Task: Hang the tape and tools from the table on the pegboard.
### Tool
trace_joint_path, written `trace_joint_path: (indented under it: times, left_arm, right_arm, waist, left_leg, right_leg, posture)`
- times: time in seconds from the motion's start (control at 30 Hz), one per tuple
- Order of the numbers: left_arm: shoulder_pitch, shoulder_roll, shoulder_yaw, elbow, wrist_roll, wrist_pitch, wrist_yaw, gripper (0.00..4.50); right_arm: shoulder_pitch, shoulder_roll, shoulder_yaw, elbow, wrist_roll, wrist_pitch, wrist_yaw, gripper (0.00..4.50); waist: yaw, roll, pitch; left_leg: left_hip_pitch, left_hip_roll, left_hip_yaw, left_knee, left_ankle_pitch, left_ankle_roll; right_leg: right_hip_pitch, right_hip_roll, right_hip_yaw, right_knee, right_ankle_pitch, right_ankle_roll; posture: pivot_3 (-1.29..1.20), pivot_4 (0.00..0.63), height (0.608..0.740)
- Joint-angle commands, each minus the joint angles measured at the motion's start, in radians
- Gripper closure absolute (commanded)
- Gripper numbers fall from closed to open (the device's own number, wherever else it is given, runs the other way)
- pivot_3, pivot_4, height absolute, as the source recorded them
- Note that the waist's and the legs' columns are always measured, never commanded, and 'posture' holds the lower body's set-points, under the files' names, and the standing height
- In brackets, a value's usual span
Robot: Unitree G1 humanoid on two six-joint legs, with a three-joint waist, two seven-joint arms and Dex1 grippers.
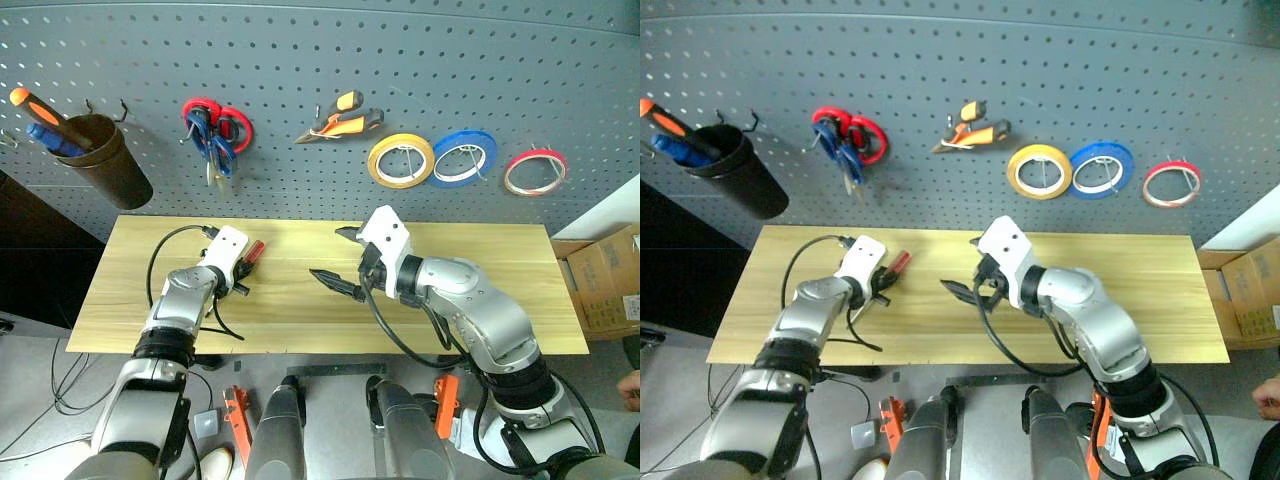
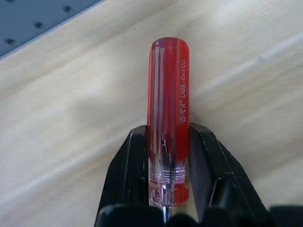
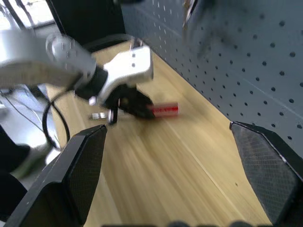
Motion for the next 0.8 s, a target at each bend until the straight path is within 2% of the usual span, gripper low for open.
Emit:
trace_joint_path:
  times: [0.03,0.1,0.3,0.43,0.57,0.8]
  left_arm:
    - [0.074,-0.021,0.085,-0.314,-0.055,0.096,0.064,3.69]
    - [0.116,-0.03,0.104,-0.431,-0.064,0.135,0.085,3.69]
    - [0.232,-0.078,0.181,-0.795,-0.032,0.125,0.242,3.69]
    - [0.26,-0.063,0.186,-0.909,0.031,0.086,0.311,3.69]
    - [0.242,-0.055,0.203,-0.948,0.107,0.027,0.399,3.69]
    - [0.152,-0.021,0.245,-0.85,0.16,-0.049,0.486,3.69]
  right_arm:
    - [0.017,0.049,-0.101,-0.092,0.134,0.035,-0.003,0.0]
    - [0.022,0.068,-0.136,-0.117,0.19,0.061,-0.011,0.0]
    - [0.027,0.132,-0.22,-0.177,0.392,0.103,-0.025,0.0]
    - [-0.005,0.165,-0.236,-0.139,0.457,0.096,-0.042,0.0]
    - [-0.039,0.194,-0.242,-0.103,0.501,0.076,-0.054,0.0]
    - [-0.073,0.192,-0.216,-0.062,0.495,0.039,-0.043,0.0]
  waist:
    - [0.005,-0.001,-0.001]
    - [0.009,-0.002,-0.002]
    - [0.017,-0.006,-0.013]
    - [0.031,-0.011,-0.044]
    - [0.053,-0.011,-0.075]
    - [0.082,-0.014,-0.118]
  left_leg:
    - [0.0,0.0,0.0,0.0,0.0,0.0]
    - [0.0,0.0,-0.001,0.0,0.0,0.0]
    - [0.0,-0.001,-0.001,0.0,0.0,0.0]
    - [0.0,0.0,-0.002,0.0,0.0,0.0]
    - [0.001,-0.001,-0.002,0.0,0.0,-0.001]
    - [0.003,0.0,0.0,0.0,0.0,-0.001]
  right_leg:
    - [0.0,0.0,0.0,0.0,0.0,0.0]
    - [0.0,0.0,-0.001,0.0,0.0,0.0]
    - [0.001,-0.001,-0.001,-0.001,0.001,0.001]
    - [0.001,0.0,-0.003,-0.001,0.001,0.0]
    - [0.002,0.0,-0.003,-0.002,0.001,0.0]
    - [0.004,0.0,-0.003,-0.003,0.002,-0.002]
  posture:
    - [0.03,0.284,0.74]
    - [0.04,0.276,0.74]
    - [0.13,0.196,0.74]
    - [0.17,0.153,0.74]
    - [0.21,0.114,0.74]
    - [0.21,0.084,0.74]
